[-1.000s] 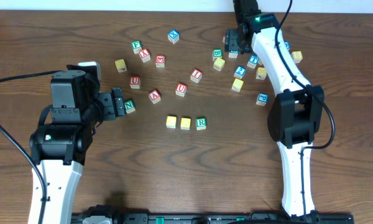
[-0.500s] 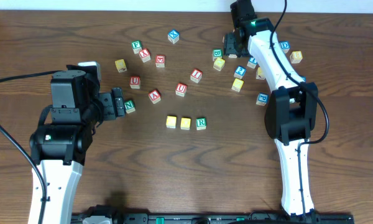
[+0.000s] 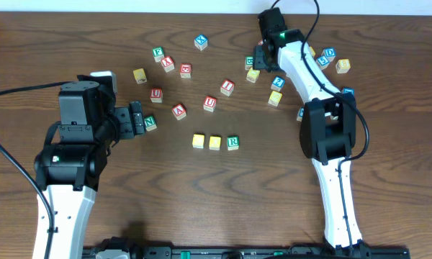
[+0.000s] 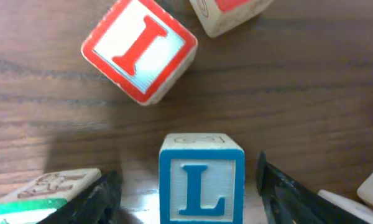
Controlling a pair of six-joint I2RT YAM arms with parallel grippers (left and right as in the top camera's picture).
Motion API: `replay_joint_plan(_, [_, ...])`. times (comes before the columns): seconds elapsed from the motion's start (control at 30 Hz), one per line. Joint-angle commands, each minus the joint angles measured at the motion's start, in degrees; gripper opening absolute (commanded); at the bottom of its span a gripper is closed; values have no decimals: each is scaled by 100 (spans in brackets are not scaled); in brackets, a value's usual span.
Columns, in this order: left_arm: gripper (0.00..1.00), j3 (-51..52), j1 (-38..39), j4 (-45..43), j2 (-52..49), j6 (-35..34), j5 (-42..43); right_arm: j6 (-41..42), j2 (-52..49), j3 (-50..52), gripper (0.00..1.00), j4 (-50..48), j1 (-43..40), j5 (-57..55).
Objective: Spell out CORL
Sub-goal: 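Lower the right gripper and close it on the blue L block, then lift the blue L block and carry it toward the R block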
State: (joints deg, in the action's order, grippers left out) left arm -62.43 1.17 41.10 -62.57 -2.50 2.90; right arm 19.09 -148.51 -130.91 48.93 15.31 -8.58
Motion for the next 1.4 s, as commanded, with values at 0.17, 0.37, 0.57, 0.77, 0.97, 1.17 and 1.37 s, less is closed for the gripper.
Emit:
replay_joint_plan(0.17, [93, -96, -28, 2, 9, 76, 11, 33, 0, -109, 64, -94, 11, -203])
replay_joint_plan(0.37, [93, -96, -28, 2, 9, 76, 11, 13, 0, -109, 55, -120, 11, -203])
replay_joint_plan(0.57, [93, -96, -28, 2, 9, 76, 11, 15, 0, -109, 47, -118, 11, -203])
replay_joint_plan(0.77, [93, -96, -28, 2, 9, 76, 11, 15, 0, -109, 36, -120, 0, -205])
replay_joint_plan(0.97, [93, -96, -28, 2, 9, 76, 13, 15, 0, -109, 26, -118, 0, -247])
replay_joint_plan(1.17, [93, -96, -28, 2, 9, 76, 13, 15, 0, -114, 23, -118, 0, -247])
replay_joint_plan(1.37, [93, -96, -28, 2, 9, 76, 11, -11, 0, -415, 21, 190, 0, -245])
